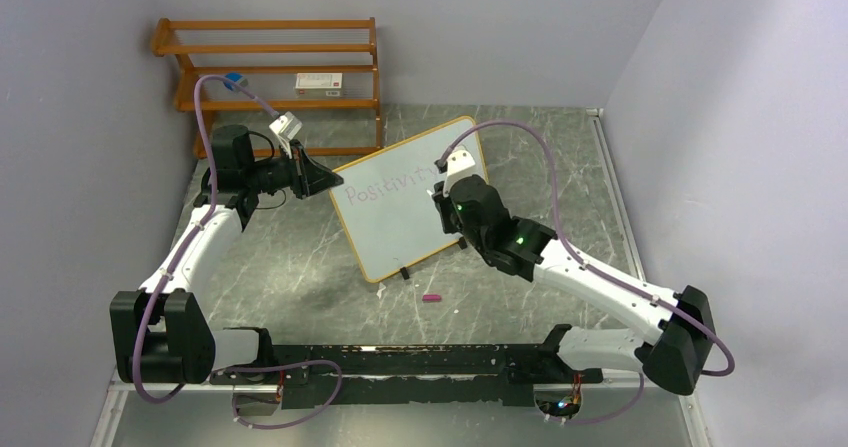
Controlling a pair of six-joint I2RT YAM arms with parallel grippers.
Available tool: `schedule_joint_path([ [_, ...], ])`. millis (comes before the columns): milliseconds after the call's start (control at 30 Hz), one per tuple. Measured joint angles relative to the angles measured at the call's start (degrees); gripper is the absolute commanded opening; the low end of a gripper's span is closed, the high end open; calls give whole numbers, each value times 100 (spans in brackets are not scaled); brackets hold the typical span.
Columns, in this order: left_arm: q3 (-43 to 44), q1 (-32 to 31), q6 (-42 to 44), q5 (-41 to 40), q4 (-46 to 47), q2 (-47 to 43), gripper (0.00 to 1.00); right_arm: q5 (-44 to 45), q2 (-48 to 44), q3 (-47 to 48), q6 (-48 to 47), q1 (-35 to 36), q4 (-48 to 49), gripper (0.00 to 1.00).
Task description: Write a sentence on the whiteboard
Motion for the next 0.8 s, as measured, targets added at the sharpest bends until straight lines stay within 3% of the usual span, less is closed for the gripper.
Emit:
schedule_joint_path([
  [433, 0, 0, -7, -20, 0, 0, 5, 496, -46, -546, 39, 1191, 413, 0],
  [800, 0, -2, -7, -26, 0, 0, 5, 887, 791, -363, 24, 1845, 743, 0],
])
